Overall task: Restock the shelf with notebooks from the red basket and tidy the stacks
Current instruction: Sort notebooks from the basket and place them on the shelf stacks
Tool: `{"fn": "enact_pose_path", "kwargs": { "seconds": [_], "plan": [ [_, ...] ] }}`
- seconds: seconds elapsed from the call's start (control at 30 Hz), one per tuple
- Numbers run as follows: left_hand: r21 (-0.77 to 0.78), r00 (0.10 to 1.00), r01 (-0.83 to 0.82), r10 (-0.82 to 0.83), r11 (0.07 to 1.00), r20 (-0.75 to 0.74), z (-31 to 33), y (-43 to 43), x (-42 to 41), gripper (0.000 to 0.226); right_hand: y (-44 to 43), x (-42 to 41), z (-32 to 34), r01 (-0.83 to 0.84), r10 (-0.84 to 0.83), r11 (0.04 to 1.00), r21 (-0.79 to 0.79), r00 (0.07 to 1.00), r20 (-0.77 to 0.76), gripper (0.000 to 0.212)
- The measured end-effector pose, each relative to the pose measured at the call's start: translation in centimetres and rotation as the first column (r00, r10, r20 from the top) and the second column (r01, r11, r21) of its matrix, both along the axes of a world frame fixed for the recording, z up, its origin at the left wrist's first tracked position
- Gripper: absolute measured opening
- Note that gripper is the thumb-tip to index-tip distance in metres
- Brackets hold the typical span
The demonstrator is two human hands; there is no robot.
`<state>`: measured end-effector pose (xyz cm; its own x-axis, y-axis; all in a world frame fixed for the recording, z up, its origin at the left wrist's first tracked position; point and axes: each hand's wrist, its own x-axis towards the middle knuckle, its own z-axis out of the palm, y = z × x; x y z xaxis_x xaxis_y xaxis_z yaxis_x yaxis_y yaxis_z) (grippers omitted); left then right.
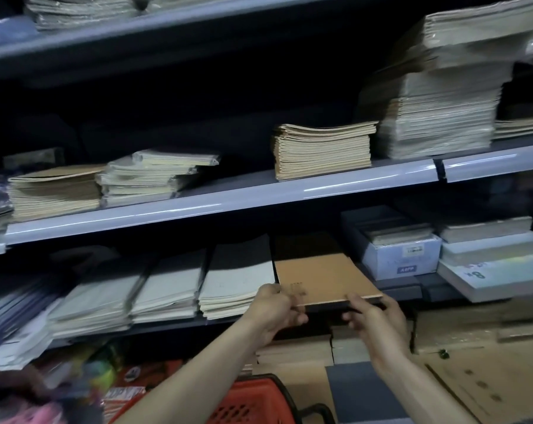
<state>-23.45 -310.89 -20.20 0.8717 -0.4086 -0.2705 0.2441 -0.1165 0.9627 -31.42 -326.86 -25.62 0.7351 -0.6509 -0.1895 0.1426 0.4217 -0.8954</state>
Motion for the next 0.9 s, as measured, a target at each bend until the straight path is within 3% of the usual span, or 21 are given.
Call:
{"fn": "enact_pose_path", "kwargs": {
  "seconds": [0.07,0.13,0.23,0.33,0.47,0.7,0.77,0.83,0.9],
  "plan": [
    [-0.015,0.998,-0.021,0.022,1.000,0.066,-0.8,0.4,1.6,0.025,-1.8,0.8,0.1,0.018,-0.031,0.983,-0.183,0.997,-0.070,0.051],
    [0.105,0.979,-0.047,0.025,0.993,0.202,-1.9,0.2,2.9,0.033,-3.1,2.2,0.6,-0.015,-0.042,0.929,-0.369,0.988,-0.146,0.046],
    [0.333,0.886,-0.220,0.045,0.917,0.461,-2.4,-1.0,4.1,0.022,-4.3,4.9,1.5,-0.049,-0.089,0.836,-0.546,0.971,-0.223,0.046],
    [0.459,0.820,-0.321,0.000,0.828,0.573,-2.7,-1.7,5.7,0.014,-5.1,7.2,1.2,-0.083,-0.125,0.758,-0.646,0.955,-0.269,0.047],
    [0.635,0.792,-0.348,-0.146,0.690,0.593,-4.5,-2.3,7.3,0.021,-5.5,8.6,-0.5,-0.151,-0.133,0.704,-0.694,0.932,-0.337,0.052],
    [0.644,0.792,-0.319,-0.178,0.695,0.584,-5.5,-2.3,7.5,0.012,-5.5,8.9,-1.6,-0.189,-0.147,0.657,-0.730,0.917,-0.370,0.053],
    [0.667,0.805,-0.239,-0.240,0.706,0.543,-4.7,-1.6,6.7,0.014,-4.8,8.1,-0.9,-0.276,-0.164,0.564,-0.778,0.886,-0.433,0.053],
    [0.635,0.815,-0.110,-0.296,0.765,0.498,-4.0,0.1,5.4,0.038,-3.1,6.7,0.0,-0.338,-0.170,0.434,-0.835,0.879,-0.445,0.052],
    [0.601,0.764,-0.052,-0.356,0.798,0.538,-4.0,2.6,3.9,0.055,-1.2,5.1,0.2,-0.357,-0.144,0.339,-0.870,0.894,-0.423,0.053]
  ]
}}
